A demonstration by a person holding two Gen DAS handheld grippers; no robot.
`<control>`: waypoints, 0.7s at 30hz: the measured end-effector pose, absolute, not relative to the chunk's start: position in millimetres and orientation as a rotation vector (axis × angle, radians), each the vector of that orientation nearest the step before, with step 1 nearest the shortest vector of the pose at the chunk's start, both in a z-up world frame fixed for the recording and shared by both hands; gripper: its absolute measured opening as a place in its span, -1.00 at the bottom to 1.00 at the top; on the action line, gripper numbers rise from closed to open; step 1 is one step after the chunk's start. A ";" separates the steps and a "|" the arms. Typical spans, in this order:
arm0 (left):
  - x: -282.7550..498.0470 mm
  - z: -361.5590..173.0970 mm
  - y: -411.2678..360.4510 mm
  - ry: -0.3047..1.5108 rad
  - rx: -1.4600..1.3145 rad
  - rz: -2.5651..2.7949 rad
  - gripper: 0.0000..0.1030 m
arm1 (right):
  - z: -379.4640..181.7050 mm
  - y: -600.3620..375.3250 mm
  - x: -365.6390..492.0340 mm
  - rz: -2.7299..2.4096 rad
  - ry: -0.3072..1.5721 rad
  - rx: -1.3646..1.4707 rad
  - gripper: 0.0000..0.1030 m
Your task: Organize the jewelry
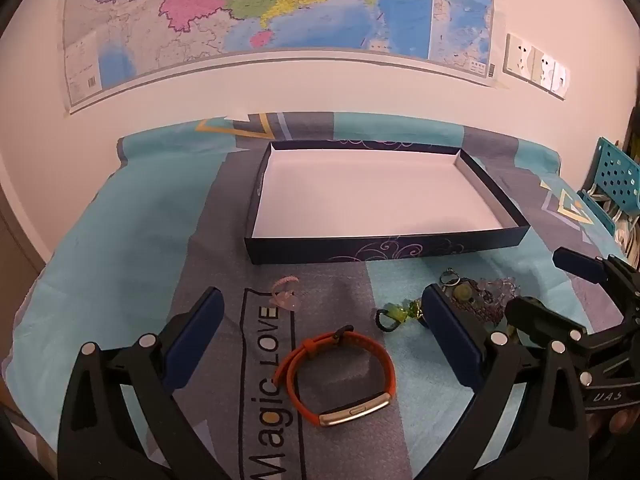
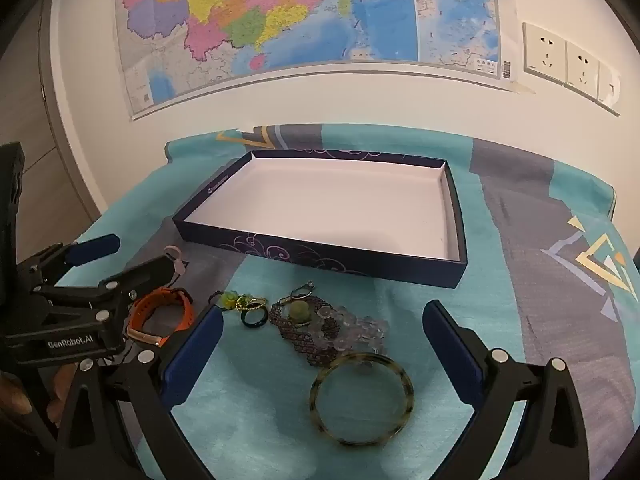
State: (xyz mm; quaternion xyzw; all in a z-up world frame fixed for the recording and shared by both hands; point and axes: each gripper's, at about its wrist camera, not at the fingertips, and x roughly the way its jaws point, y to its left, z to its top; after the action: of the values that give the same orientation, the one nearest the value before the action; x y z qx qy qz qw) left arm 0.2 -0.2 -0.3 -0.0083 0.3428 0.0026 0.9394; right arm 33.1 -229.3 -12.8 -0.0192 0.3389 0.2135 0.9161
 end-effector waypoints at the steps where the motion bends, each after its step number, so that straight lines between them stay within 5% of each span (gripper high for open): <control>1: 0.1 -0.3 0.2 0.701 -0.020 0.003 0.89 | -12.5 -229.2 33.3 0.440 0.696 -0.039 0.88; 21: -0.6 -1.9 -2.7 0.712 -0.014 0.007 0.89 | -13.3 -227.3 32.0 0.455 0.696 -0.023 0.88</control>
State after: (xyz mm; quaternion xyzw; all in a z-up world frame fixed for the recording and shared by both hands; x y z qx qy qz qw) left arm -0.6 -2.7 -1.9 -0.0070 0.3484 0.0034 0.9373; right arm 32.0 -227.3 -13.3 -0.0114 0.3379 0.2212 0.9147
